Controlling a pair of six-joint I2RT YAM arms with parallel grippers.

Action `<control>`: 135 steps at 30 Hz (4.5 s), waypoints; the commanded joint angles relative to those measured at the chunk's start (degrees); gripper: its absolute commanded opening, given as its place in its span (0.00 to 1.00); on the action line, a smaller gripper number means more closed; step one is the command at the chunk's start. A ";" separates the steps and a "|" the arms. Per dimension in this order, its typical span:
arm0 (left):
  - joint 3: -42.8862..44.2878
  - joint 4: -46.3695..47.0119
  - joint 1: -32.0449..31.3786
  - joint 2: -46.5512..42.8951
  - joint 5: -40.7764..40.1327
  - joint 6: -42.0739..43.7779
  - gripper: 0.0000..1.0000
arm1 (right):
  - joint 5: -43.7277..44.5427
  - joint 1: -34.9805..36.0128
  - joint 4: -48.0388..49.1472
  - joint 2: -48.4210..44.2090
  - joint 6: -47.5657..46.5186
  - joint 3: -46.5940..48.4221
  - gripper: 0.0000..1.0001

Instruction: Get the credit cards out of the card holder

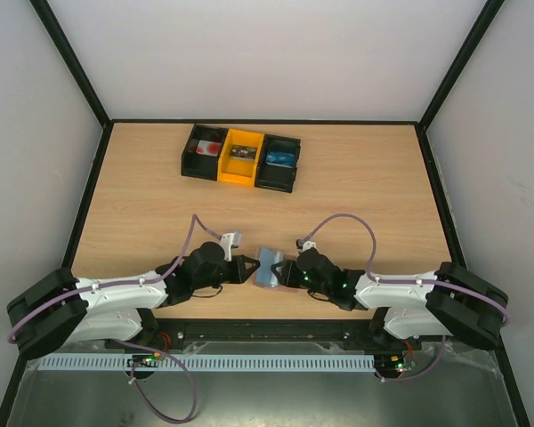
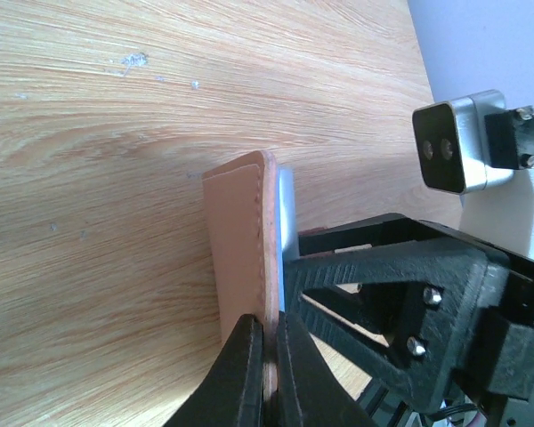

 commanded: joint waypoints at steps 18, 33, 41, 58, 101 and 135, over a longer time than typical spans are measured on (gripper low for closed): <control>0.25 -3.47 -0.35 -2.12 -2.41 0.13 0.03 | -2.13 2.24 -7.70 -8.76 -1.67 5.28 0.52; 0.09 -3.68 -0.35 -3.60 -2.30 -0.35 0.03 | 1.90 4.79 -8.08 2.35 -2.30 8.60 0.60; -0.29 -4.20 -0.35 -4.40 -2.67 -0.31 0.03 | 2.80 4.79 -8.96 2.53 -2.47 8.84 0.54; -0.90 -4.57 -0.35 -5.38 -3.30 -0.46 0.03 | 11.91 4.79 -23.11 -4.94 -2.69 8.64 0.43; -1.37 -4.37 -0.44 -5.81 -3.03 -1.07 0.03 | 6.32 4.79 -13.18 2.23 -2.17 7.73 0.52; -1.29 -3.31 -0.44 -3.92 -1.55 -1.04 0.16 | -0.32 4.83 -0.87 -3.44 -0.09 2.61 0.48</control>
